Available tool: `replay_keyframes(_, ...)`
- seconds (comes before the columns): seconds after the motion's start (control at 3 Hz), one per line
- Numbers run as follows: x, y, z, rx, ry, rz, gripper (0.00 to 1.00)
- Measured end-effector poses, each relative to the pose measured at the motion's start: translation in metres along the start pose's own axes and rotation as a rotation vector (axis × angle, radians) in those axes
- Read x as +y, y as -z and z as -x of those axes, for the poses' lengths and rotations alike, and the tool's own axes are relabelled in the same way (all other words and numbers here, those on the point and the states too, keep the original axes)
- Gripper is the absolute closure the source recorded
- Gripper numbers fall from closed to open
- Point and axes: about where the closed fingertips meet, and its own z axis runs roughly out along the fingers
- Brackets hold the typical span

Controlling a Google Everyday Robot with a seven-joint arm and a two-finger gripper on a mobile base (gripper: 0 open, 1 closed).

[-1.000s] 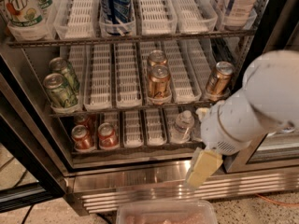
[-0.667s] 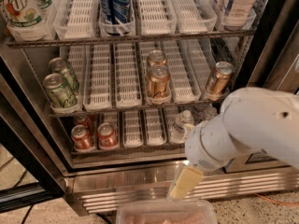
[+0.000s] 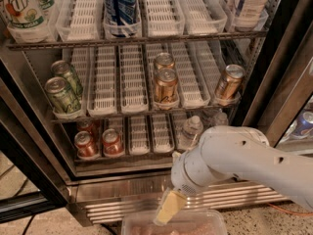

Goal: Pick coke can from bottom shelf of fridge

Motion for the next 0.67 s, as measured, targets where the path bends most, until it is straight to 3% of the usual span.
replay_keyframes(0.33, 0.004, -0.007, 0.003, -0.010, 0.003, -0.004, 0.00)
replay_keyframes(0.67, 0.018, -0.040, 0.009, -0.078, -0.014, 0.013, 0.00)
